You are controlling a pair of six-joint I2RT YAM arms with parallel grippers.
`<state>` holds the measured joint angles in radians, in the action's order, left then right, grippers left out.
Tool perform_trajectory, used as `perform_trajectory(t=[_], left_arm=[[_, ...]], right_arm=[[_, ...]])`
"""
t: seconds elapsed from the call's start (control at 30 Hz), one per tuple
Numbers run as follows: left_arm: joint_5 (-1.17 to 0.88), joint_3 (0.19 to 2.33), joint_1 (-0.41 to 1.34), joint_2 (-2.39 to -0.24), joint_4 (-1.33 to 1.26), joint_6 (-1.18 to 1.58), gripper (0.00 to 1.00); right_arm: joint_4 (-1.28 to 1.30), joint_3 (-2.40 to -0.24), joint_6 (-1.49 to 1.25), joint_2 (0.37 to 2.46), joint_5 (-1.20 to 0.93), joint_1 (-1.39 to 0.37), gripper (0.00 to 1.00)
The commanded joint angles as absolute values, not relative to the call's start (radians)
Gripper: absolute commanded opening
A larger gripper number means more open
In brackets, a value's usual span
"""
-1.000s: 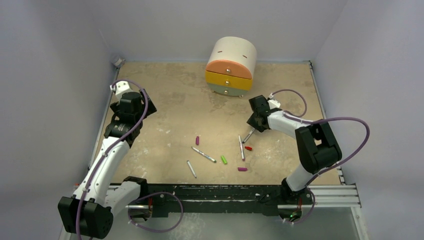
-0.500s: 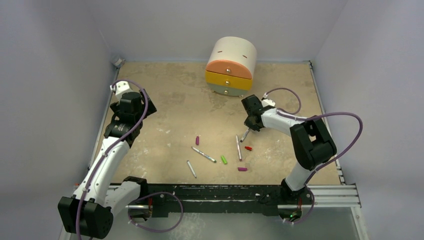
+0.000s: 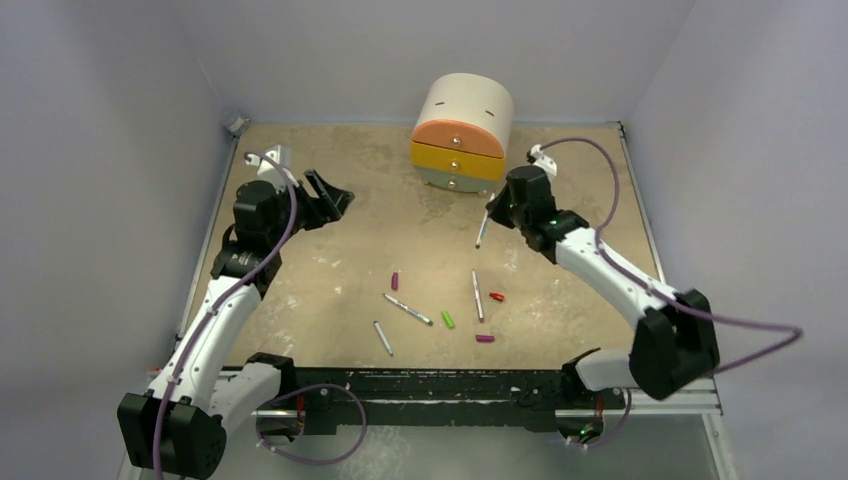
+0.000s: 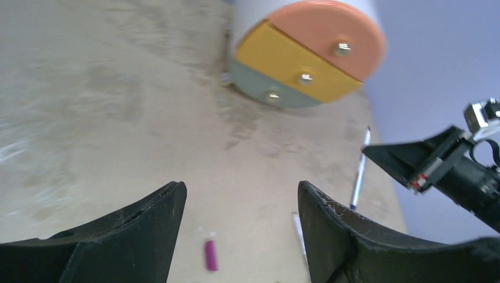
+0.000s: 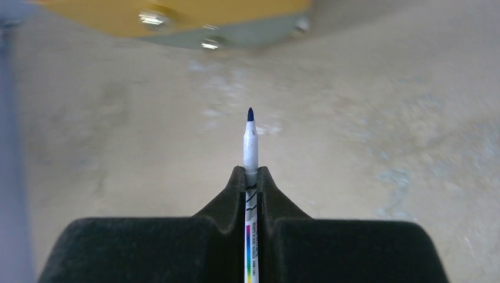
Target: Insert the pens into the pen caps
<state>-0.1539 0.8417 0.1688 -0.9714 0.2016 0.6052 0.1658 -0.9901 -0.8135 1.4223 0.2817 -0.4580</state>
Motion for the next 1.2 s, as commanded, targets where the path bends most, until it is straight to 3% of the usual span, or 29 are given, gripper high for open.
perform_trajectory(t=[0.0, 0.17, 0.43, 1.17], left_arm=[[-0.536, 0.782, 0.170, -0.941, -0.165, 0.750, 0.68], [-0.712, 0.706, 0.176, -0.946, -0.505, 0.914, 0.65], [-0.801, 0.685, 0.279, -0.920, -0.754, 0.983, 0.65], [-0.582, 0.802, 0.548, -1.060, -0.509, 0.715, 0.61]], right_arm=[[-0.134, -0.978, -0.638, 1.241, 0.016, -0.462, 0.00], [-0.413, -0.892, -0.642, 1.127, -0.289, -0.463, 0.00], [-0.464, -0.960, -0.657, 1.088, -0.408, -0.497, 0.00], [-0.531, -1.037, -0.658, 1.096, -0.431, -0.645, 0.00]])
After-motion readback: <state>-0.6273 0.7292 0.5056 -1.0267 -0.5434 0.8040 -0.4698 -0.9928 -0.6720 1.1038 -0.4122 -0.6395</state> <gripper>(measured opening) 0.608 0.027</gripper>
